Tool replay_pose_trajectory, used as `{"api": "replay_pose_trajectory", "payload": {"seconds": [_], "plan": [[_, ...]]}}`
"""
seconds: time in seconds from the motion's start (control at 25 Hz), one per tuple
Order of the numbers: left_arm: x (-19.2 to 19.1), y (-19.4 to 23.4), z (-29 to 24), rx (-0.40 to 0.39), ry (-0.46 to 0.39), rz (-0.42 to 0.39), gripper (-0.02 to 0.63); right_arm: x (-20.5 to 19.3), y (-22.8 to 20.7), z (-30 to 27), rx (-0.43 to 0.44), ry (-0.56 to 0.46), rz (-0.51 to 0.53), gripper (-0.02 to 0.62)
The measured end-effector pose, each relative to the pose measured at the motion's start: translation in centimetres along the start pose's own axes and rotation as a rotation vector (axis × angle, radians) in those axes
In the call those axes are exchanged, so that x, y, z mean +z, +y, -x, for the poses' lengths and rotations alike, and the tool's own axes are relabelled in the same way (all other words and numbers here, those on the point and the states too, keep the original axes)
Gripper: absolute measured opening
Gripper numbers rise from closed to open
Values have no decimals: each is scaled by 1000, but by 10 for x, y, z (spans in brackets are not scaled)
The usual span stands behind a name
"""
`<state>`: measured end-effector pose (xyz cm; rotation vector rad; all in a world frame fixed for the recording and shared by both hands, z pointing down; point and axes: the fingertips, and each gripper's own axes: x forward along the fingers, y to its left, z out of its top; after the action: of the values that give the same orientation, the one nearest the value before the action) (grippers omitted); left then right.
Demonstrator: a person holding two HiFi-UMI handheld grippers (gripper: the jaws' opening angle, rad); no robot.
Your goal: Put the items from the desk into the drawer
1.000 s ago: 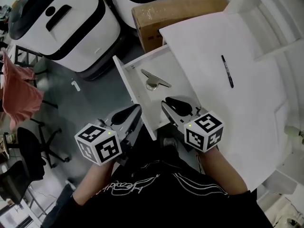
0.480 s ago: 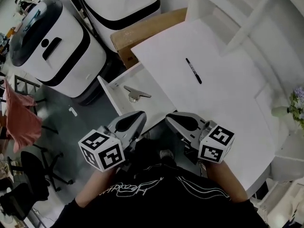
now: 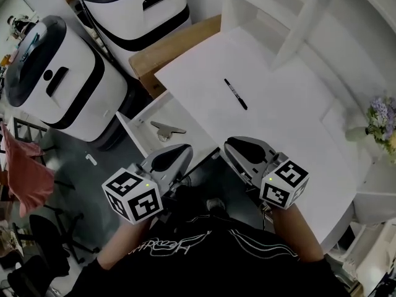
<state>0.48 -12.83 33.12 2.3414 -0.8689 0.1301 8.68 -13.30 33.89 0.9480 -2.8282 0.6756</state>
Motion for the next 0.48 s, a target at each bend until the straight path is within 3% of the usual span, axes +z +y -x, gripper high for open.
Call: {"api": "replay_pose_trajectory", "payload": {"seconds": [0.16, 0.24, 0.48], "plan": [[1, 10, -7, -16, 12, 7, 9, -3, -35, 0, -99, 30, 47, 26], [3, 16, -10, -20, 22, 8, 9, -2, -54, -4, -156, 53, 78, 138], [9, 36, -19, -35, 48, 10, 9, -7, -111, -17, -301, 126, 153, 166]]}}
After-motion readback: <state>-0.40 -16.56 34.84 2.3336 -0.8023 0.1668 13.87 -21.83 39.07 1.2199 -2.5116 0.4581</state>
